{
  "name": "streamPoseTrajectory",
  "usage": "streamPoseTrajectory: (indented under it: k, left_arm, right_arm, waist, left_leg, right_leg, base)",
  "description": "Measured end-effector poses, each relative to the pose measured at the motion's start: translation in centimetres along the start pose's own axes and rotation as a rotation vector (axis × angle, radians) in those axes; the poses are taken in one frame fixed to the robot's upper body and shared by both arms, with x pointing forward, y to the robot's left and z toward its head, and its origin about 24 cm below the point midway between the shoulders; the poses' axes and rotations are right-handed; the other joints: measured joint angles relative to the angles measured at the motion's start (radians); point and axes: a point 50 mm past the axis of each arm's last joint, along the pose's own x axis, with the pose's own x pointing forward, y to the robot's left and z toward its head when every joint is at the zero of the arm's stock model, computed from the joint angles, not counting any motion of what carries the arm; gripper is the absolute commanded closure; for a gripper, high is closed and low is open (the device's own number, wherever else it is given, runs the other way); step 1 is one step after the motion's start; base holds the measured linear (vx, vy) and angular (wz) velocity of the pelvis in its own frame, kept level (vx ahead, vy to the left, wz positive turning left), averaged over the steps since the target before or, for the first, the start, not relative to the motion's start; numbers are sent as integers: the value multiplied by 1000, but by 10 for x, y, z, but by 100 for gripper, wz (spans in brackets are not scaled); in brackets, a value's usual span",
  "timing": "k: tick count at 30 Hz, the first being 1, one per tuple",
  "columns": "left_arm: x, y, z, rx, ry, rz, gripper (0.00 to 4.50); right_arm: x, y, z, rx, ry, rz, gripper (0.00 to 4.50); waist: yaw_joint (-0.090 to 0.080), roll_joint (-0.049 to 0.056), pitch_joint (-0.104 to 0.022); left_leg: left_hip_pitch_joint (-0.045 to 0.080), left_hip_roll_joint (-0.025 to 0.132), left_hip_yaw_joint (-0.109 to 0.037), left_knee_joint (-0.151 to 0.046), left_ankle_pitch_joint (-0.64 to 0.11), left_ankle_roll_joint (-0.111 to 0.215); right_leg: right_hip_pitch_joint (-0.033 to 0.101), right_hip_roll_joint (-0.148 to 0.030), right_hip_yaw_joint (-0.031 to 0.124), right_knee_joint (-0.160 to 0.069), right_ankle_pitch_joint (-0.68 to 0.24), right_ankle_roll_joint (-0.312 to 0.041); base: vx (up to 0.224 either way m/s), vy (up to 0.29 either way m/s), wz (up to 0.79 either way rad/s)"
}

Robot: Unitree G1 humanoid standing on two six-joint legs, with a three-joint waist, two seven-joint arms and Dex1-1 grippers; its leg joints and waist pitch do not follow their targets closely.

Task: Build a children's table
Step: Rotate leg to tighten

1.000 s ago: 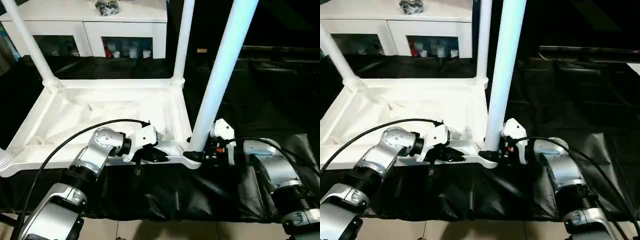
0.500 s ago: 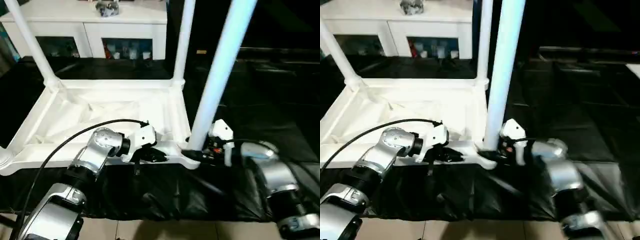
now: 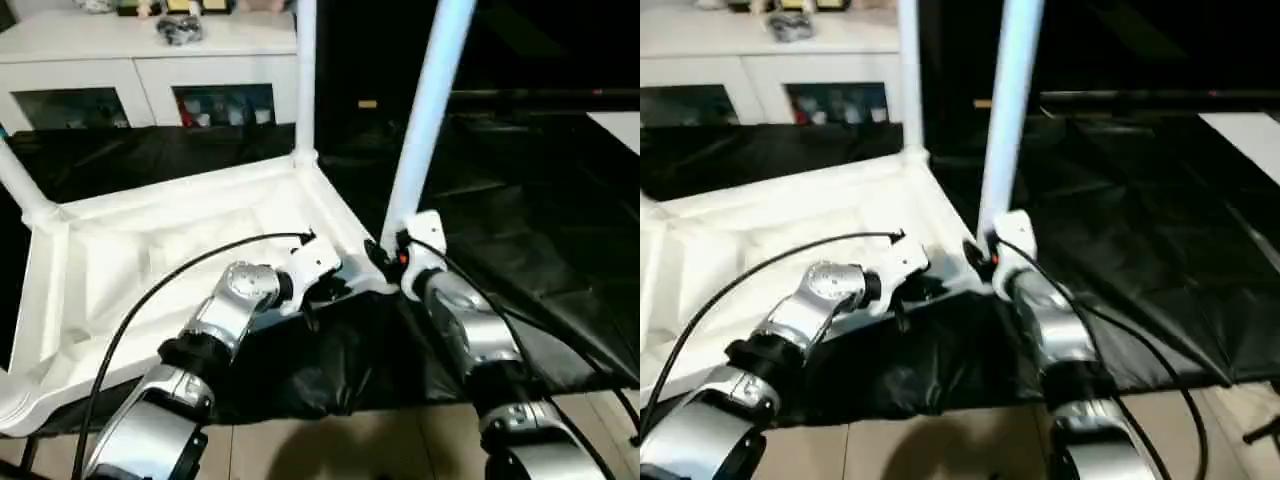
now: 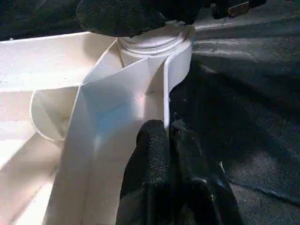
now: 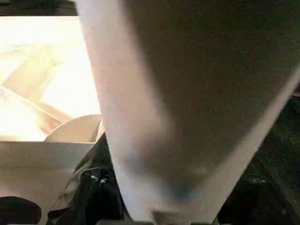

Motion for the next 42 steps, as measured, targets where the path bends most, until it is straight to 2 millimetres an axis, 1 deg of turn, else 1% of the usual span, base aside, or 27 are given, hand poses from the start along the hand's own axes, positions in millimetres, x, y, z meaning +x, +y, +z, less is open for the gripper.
streamPoseTrajectory:
  k: [1, 2, 3, 4, 5, 6, 7, 8, 9, 10, 11, 12, 13, 14, 15, 19, 24, 28, 33, 35, 36, 38, 39, 42]
  left_arm:
    - [0, 0, 0, 0, -2, 0, 450]
    - [-3, 2, 0, 1, -2, -1, 450]
    - [-4, 2, 0, 2, -4, -11, 450]
    - [-5, 2, -1, 1, -8, -23, 450]
    - [-6, 2, 1, 5, -13, -36, 450]
    - [-4, -2, 1, 18, -15, -61, 450]
    - [-4, -4, 2, 38, -24, -71, 450]
    - [-5, -4, 2, 45, -28, -75, 450]
    - [-8, -4, 0, 45, -34, -84, 450]
    - [-9, -4, 0, 47, -39, -97, 450]
    - [-10, -4, 0, 50, -42, -116, 450]
    - [-11, -6, 0, 59, -49, -136, 450]
    - [-14, -5, -1, 70, -51, -146, 450]
    - [-16, -4, 1, 83, -55, -153, 450]
    - [-19, -3, 1, 88, -57, -165, 450]
    - [-25, -1, 0, 99, -64, -195, 450]
    - [-31, 1, -3, 100, -54, -212, 450]
    - [-33, 2, -4, 100, -50, -221, 450]
    - [-35, 2, -4, 100, -53, -234, 450]
    - [-35, 2, -4, 100, -53, -238, 450]
    - [-35, 2, -4, 101, -54, -242, 450]
    - [-36, 2, -4, 102, -54, -247, 450]
    - [-36, 2, -4, 102, -56, -247, 450]
    - [-36, 1, -3, 100, -54, -255, 450]
  right_arm:
    - [0, 0, 0, 6, -2, 12, 184]
    - [1, 2, 2, 9, -9, 27, 182]
    - [0, 2, 3, 9, -15, 43, 182]
    - [-2, 1, 3, 6, -17, 59, 158]
    - [-5, -1, 2, 0, -22, 76, 145]
    - [-13, -6, -5, -6, -11, 100, 138]
    - [-16, -9, -7, -14, -6, 127, 137]
    - [-18, -9, -6, -25, -6, 161, 126]
    - [-19, -9, -4, -49, -5, 194, 126]
    - [-21, -10, -3, -73, -2, 221, 98]
    - [-26, -12, -4, -98, 4, 255, 98]
    - [-32, -15, -4, -137, 15, 303, 89]
    - [-36, -18, -4, -165, 25, 339, 77]
    - [-39, -20, -3, -184, 33, 373, 77]
    - [-41, -21, -2, -207, 40, 408, 52]
    - [-45, -19, -6, -244, 59, 473, 47]
    - [-45, -22, -2, -251, 83, 542, 47]
    - [-47, -25, -2, -222, 91, 579, 47]
    - [-51, -28, -2, -185, 91, 620, 47]
    - [-53, -30, -2, -180, 92, 626, 73]
    - [-53, -31, -2, -178, 92, 624, 73]
    - [-54, -31, -2, -173, 91, 628, 92]
    - [-54, -31, -2, -171, 90, 629, 92]
    - [-54, -32, -2, -156, 93, 635, 124]
  waist:
    - [-2, -7, 4]
    - [2, -1, 6]
    - [-2, 26, 4]
    - [-3, 36, 6]
    - [8, 31, 12]
    - [19, 2, 12]
    - [39, -40, 5]
    - [48, -40, 5]
    - [66, -30, -2]
    - [75, -16, -9]
    - [78, -7, -17]
    - [78, 1, -25]
    - [78, -1, -25]
    - [80, -3, -26]
    - [79, -3, -27]
    - [76, -3, -27]
    - [75, -5, -26]
    - [77, -6, -25]
    - [81, -7, -25]
    - [82, -7, -25]
    - [83, -6, -25]
    - [85, -6, -25]
    - [86, -6, -25]
    - [89, -6, -25]
  left_leg:
    - [-1, 0, 7, 10, -13, -2]
    - [-8, 0, 2, 20, -41, 8]
    - [-20, 8, -22, 23, -54, 18]
    - [-24, 16, -36, 21, -55, 15]
    - [-24, 13, -40, 23, -56, 13]
    - [-18, 8, -9, 23, -53, 8]
    - [-1, 1, 13, 26, -50, 2]
    - [0, -3, 11, 37, -59, -5]
    - [-16, -3, -1, 33, -67, 8]
    - [-25, -11, -16, 27, -57, -2]
    - [-29, -9, -27, 18, -27, -11]
    - [-33, 2, -26, 19, 9, -24]
    - [-34, 5, -22, 19, 12, -28]
    - [-37, 7, -21, 16, 12, -28]
    - [-40, 10, -19, 14, 11, -28]
    - [-46, 12, -15, 16, 7, -18]
    - [-46, 12, -7, 20, 3, -12]
    - [-44, 15, -4, 20, 2, -12]
    - [-44, 15, -2, 22, 2, -12]
    - [-44, 15, -2, 22, 2, -12]
    - [-45, 15, -2, 23, 2, -11]
    - [-45, 16, -2, 25, 2, -11]
    - [-45, 16, -2, 26, 2, -11]
    - [-45, 16, -2, 27, 2, -11]
  right_leg:
    - [-3, -4, -11, -7, 0, 0]
    - [-3, -19, -42, -16, 0, 1]
    - [15, -29, -97, -40, 0, 2]
    - [26, -33, -113, -32, -12, 12]
    - [13, -32, -90, 23, -52, 10]
    - [16, -26, -21, 95, -70, -6]
    - [7, -20, 28, 114, -59, 15]
    - [2, -15, 40, 116, -59, 15]
    - [-4, -14, 39, 111, -59, 15]
    - [-11, -11, 33, 108, -59, 15]
    - [-13, -3, 29, 104, -53, 12]
    - [-13, 7, 29, 105, -38, 4]
    - [-14, 9, 29, 105, -40, 1]
    - [-15, 12, 29, 99, -39, -1]
    - [-15, 16, 31, 91, -38, -3]
    - [-17, 19, 33, 81, -37, -3]
    - [-19, 19, 41, 80, -37, -3]
    - [-19, 19, 44, 81, -37, -4]
    - [-19, 19, 45, 81, -36, -4]
    - [-20, 19, 45, 81, -36, -4]
    - [-21, 18, 45, 82, -36, -4]
    - [-23, 19, 46, 83, -36, -4]
    - [-24, 19, 46, 84, -36, -4]
    - [-24, 19, 46, 85, -35, -4]
  base:
    - [0, 0, 0]
    - [32, 39, -34]
    - [32, 39, -34]
    - [122, 75, -33]
    - [108, -27, 15]
    - [108, -27, 15]
    - [141, -153, 44]
    - [152, -95, -11]
    - [152, -95, -11]
    - [132, -3, -43]
    - [124, -2, -10]
    - [124, -2, -10]
    - [76, 0, 5]
    - [77, 5, 0]
    - [77, 5, 0]
    - [44, 11, -1]
    - [0, 0, 0]
    - [0, 0, 0]
    - [0, 0, 0]
    - [0, 0, 0]
    - [0, 0, 0]
    - [0, 0, 0]
    - [0, 0, 0]
    - [0, 0, 0]
